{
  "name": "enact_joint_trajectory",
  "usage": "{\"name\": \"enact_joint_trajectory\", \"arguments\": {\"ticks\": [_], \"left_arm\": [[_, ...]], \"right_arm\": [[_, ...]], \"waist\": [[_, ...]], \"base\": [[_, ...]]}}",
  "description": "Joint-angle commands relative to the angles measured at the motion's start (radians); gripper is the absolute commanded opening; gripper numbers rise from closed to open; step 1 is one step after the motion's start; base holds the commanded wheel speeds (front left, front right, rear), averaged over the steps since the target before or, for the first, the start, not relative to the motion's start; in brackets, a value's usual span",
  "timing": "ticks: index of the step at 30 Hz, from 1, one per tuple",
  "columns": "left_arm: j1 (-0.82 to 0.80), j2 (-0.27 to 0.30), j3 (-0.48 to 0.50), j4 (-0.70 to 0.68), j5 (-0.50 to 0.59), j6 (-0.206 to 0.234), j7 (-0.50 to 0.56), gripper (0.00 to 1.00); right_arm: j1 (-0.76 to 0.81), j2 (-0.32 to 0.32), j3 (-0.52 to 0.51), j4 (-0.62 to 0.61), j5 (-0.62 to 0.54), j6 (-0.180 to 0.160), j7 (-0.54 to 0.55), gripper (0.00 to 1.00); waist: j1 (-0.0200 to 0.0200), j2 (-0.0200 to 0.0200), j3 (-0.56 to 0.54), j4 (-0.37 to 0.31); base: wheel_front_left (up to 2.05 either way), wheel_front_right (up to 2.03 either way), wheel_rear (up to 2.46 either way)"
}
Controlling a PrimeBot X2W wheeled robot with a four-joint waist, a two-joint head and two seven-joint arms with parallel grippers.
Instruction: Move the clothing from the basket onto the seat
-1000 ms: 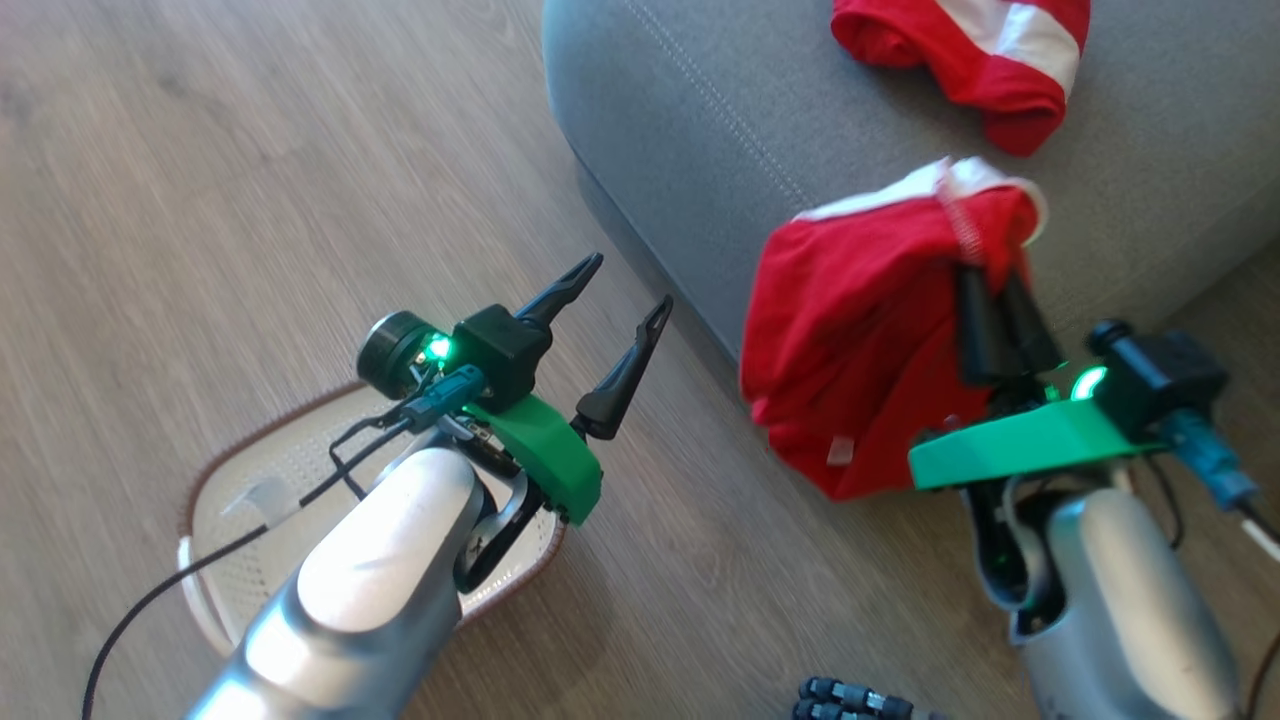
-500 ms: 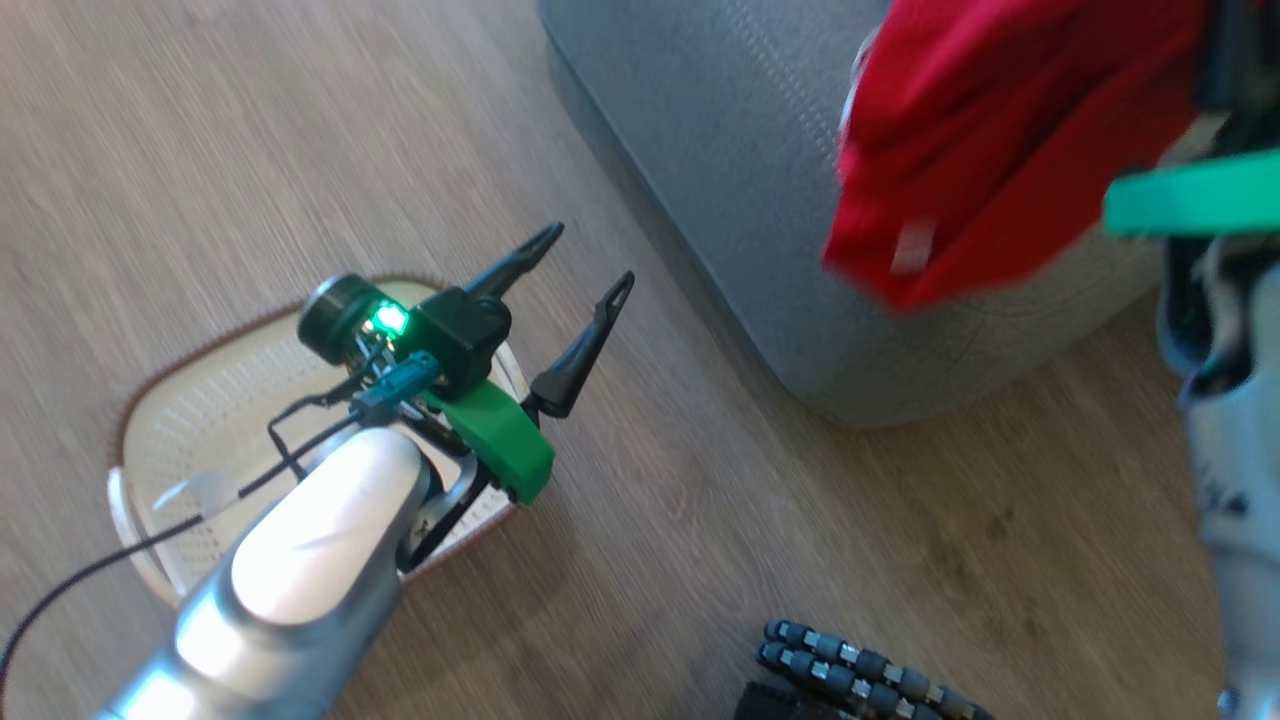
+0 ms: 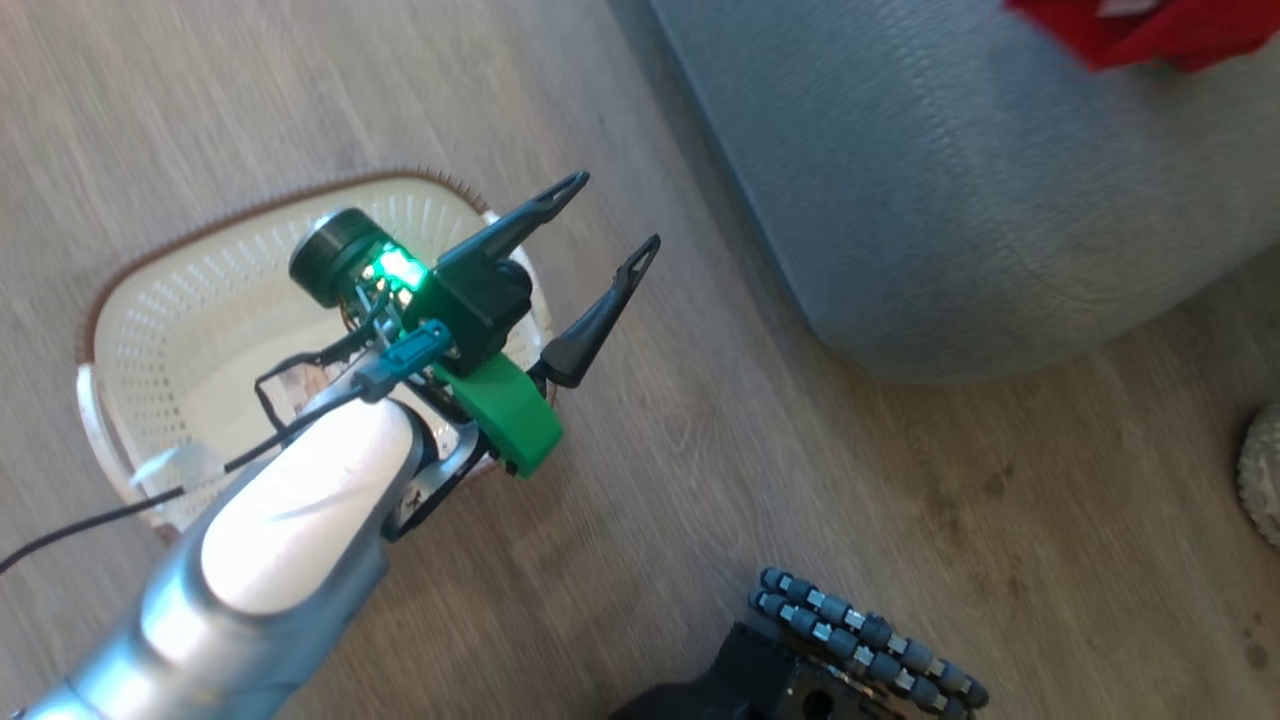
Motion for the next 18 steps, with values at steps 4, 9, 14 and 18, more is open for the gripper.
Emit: {"name": "enact_joint_trajectory", "arguments": {"ticks": [4, 9, 14, 18], "left_arm": [[-0.038, 0.033, 0.030, -0.055, 0.009, 0.002, 0.017, 1.00], [-0.040, 0.047, 0.025, -0.073, 0.012, 0.004, 0.029, 1.00], [-0.032, 0.066, 0.003, -0.089, 0.018, 0.002, 0.040, 1.00], [-0.019, 0.084, 0.012, -0.096, 0.010, 0.012, 0.036, 1.00]], "right_arm": [[-0.101, -0.095, -0.073, 0.036, -0.035, 0.007, 0.029, 0.00], [-0.186, -0.162, -0.194, 0.137, -0.080, 0.007, 0.072, 0.00], [-0.200, -0.181, -0.301, 0.231, -0.103, 0.007, 0.090, 0.00], [-0.166, -0.134, -0.362, 0.317, -0.123, 0.007, 0.087, 0.00]], "waist": [[-0.0002, 0.0000, 0.069, 0.032], [-0.0002, 0.0000, 0.119, 0.056], [-0.0002, 0.0000, 0.159, 0.083], [-0.0002, 0.0000, 0.183, 0.105]], "base": [[0.00, 0.00, 0.00], [0.00, 0.00, 0.00], [0.00, 0.00, 0.00], [0.00, 0.00, 0.00]]}}
